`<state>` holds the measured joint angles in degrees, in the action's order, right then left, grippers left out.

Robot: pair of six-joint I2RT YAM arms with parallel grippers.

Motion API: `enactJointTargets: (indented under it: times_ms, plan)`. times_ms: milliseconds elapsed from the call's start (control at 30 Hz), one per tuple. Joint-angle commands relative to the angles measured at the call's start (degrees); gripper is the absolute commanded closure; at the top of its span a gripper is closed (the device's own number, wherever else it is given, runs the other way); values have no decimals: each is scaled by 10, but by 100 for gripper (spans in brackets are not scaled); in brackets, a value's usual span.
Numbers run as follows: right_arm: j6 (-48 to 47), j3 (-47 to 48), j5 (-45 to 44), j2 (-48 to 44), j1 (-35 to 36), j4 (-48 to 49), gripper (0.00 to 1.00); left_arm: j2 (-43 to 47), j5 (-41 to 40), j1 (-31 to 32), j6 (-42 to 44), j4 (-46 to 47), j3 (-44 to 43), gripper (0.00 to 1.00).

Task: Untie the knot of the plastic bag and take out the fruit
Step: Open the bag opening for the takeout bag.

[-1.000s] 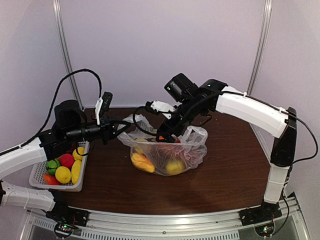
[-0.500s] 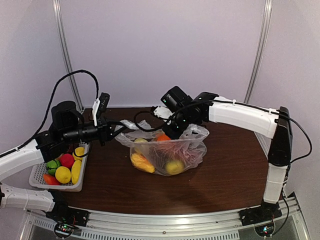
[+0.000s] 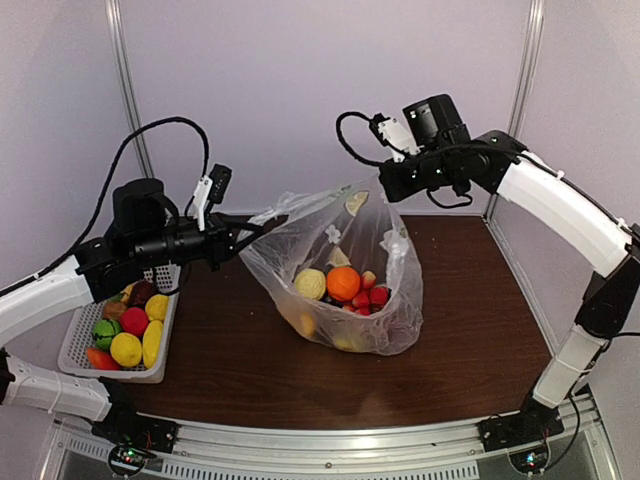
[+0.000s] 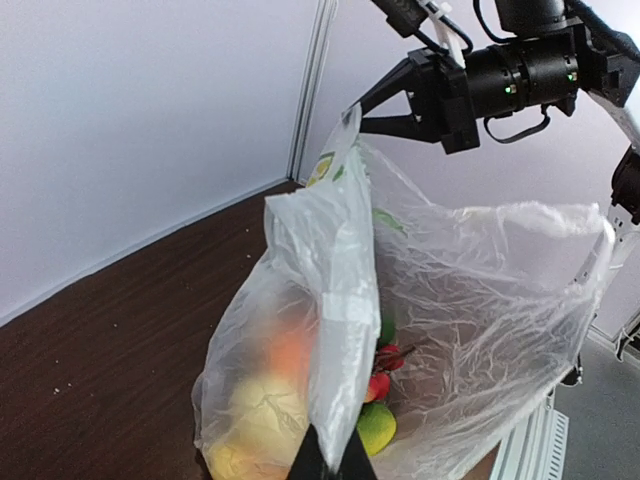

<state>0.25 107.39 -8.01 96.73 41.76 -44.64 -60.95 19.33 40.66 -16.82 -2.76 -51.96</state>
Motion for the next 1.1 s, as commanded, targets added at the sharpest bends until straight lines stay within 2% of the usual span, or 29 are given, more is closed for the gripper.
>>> enactJointTargets:
  times_ms: [0, 200, 233, 300, 367, 467, 533, 667, 800, 1000, 1067]
  plan:
    - [26, 28, -82, -43, -30, -19, 100, -28, -38, -1, 55, -32, -68, 100]
    - [65, -41, -68, -106, -27, 2, 100, -72, -128, -1, 50, -18, -93, 100]
    - [74, -60, -60, -120, -25, 8, 100, -78, -131, -1, 36, -16, -92, 94]
    - [91, -106, -42, -145, -22, 29, 100, -85, -118, -1, 5, -10, -85, 75]
    - [108, -151, -23, -166, -15, 52, 100, -80, -100, -2, -34, 4, -67, 47]
    - [133, -201, -7, -187, -5, 82, 100, -50, -116, -2, -110, 19, -29, 11]
    - [141, -218, -7, -193, 0, 93, 100, -24, -112, 0, -160, 40, 7, 3]
    - [149, -229, -7, -193, 6, 105, 100, 5, -78, 2, -239, 92, 78, 2]
    - [153, -232, -2, -192, 9, 118, 100, -12, -77, 8, -265, 91, 111, 2]
    - [157, -244, 2, -196, 13, 127, 100, -81, -92, 8, -264, 89, 92, 2]
    - [157, -245, 1, -199, 14, 125, 100, -102, -94, 8, -259, 88, 82, 6]
